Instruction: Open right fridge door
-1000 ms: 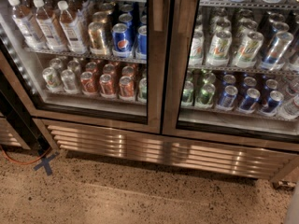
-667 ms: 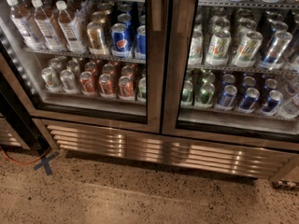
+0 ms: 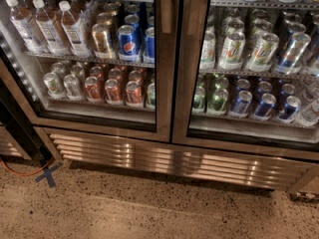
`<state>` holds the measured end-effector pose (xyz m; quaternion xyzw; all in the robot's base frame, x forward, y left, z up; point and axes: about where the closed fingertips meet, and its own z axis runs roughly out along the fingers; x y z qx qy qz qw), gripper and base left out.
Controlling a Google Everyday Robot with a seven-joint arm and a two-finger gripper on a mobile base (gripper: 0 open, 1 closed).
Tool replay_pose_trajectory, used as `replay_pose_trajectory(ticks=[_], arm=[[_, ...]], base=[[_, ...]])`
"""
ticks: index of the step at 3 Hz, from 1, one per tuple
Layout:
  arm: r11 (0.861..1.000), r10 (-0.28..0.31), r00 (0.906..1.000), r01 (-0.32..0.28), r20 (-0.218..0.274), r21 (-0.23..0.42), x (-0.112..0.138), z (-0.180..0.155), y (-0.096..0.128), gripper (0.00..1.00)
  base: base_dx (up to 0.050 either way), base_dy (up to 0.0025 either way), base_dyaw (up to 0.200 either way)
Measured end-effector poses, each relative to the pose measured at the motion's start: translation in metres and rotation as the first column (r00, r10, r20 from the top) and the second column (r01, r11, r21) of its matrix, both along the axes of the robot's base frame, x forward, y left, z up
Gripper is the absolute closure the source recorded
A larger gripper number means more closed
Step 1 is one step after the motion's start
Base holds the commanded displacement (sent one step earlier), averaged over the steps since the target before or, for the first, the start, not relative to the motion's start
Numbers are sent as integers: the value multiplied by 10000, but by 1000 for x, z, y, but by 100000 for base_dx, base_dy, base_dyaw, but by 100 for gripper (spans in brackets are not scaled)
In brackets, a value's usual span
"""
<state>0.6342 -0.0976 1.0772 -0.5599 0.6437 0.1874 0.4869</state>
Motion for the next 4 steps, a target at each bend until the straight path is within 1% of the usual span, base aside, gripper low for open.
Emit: replay_pose_trajectory(ticks=[4], arm=[[10000, 65, 10000, -65, -51, -31, 2, -4, -3, 100]], base=[[0, 0, 0]])
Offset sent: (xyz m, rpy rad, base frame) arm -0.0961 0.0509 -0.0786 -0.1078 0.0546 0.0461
